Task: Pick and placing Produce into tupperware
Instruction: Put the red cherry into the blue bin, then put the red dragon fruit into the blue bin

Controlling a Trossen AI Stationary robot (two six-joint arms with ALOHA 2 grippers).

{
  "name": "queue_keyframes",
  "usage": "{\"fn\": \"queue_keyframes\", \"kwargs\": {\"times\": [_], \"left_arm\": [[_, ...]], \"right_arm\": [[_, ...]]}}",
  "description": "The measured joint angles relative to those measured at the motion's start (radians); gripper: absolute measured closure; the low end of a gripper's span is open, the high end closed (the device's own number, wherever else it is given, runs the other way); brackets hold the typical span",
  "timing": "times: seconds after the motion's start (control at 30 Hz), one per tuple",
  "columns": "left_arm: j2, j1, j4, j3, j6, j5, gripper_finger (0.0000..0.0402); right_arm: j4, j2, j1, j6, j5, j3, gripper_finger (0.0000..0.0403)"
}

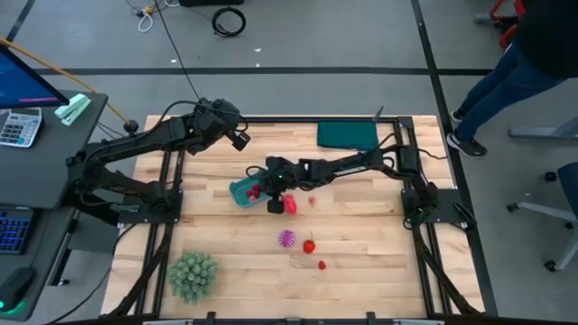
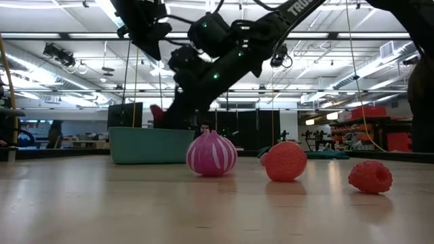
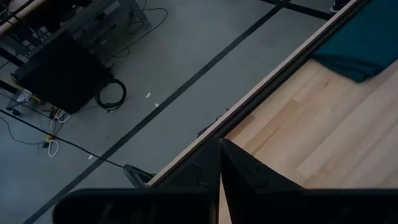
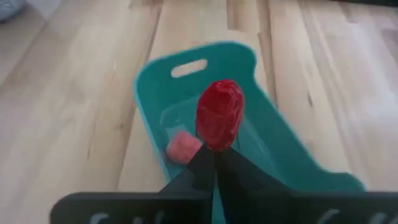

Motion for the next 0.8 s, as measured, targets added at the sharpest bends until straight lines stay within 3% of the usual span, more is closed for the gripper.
{"fn": "queue_keyframes", "kwargs": {"times": [0.27, 0.37, 0.53, 0.8], "left_arm": [[0.0, 0.0, 0.0, 0.0, -0.006, 0.001, 0.0373], [0.0, 0.0, 0.0, 0.0, -0.016, 0.054, 0.0372], [0.0, 0.0, -0.003, 0.0, 0.033, 0.252, 0.0379], [0.0, -0.048, -0.01, 0.0, 0.087, 0.665, 0.0381]], "right_arm": [[-0.003, -0.033, -0.004, -0.002, 0.001, 0.0, 0.0312], [-0.011, -0.033, -0.004, 0.005, 0.011, 0.0, 0.0287], [-0.218, -0.12, -0.002, 0.021, 0.014, -0.001, 0.0269], [-0.836, -0.39, 0.052, 0.275, 0.022, 0.0, 0.0277]]}}
